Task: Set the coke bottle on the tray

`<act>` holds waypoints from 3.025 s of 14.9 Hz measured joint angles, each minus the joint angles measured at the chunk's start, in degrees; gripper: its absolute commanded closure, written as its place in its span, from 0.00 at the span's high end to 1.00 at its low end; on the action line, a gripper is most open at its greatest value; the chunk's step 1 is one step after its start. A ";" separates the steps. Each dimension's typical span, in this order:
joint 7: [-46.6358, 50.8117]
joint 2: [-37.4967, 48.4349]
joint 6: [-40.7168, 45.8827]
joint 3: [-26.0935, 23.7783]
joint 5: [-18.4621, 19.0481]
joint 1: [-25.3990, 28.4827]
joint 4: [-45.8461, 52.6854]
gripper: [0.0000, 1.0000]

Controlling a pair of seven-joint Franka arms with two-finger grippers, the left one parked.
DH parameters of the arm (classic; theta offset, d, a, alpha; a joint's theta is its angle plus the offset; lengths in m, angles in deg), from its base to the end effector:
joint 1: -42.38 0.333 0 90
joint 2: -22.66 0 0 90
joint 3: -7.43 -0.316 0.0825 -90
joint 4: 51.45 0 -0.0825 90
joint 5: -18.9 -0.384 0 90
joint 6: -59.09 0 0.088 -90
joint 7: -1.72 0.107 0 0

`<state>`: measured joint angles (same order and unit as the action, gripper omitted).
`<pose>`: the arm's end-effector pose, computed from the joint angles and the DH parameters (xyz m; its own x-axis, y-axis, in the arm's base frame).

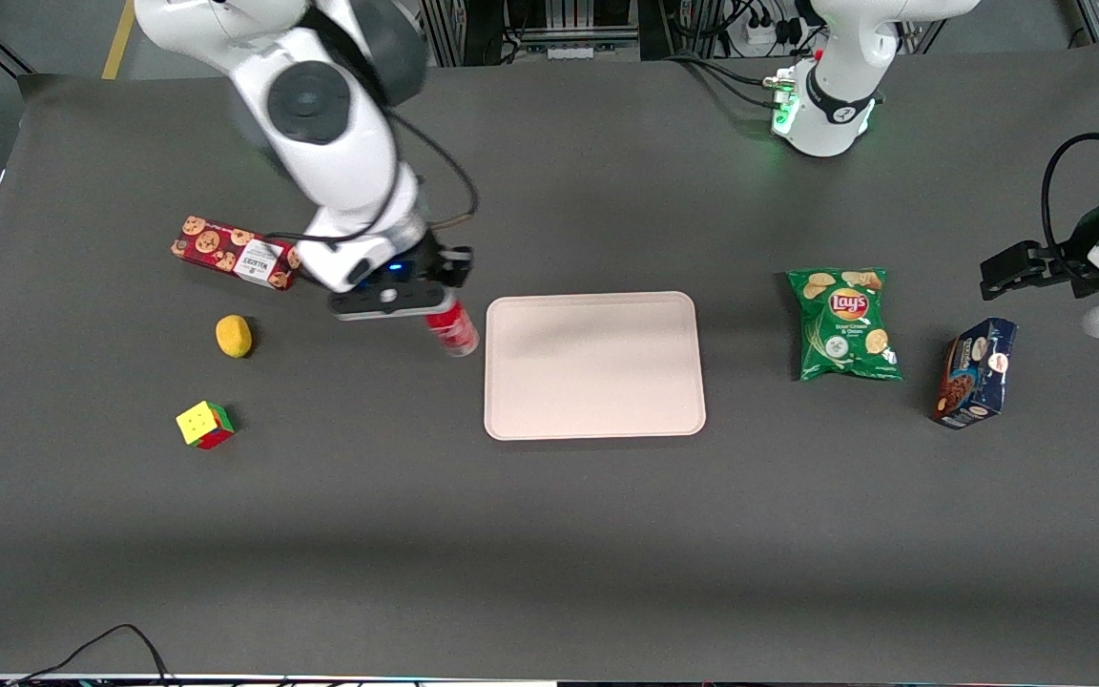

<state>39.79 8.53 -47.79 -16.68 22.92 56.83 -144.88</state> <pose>0.5113 0.3719 0.4861 0.9998 0.0170 -0.0120 0.0166 -0.9994 -0.0319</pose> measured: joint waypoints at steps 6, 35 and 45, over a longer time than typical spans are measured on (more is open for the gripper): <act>6.70 -11.69 -2.15 0.48 4.67 5.10 3.91 0.00; 10.95 -11.81 -10.85 1.08 6.05 0.02 3.99 1.00; -21.81 11.99 1.79 9.60 -2.48 -15.35 -5.26 1.00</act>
<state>17.98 20.52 -46.00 -7.08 20.44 41.47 -150.14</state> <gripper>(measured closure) 0.000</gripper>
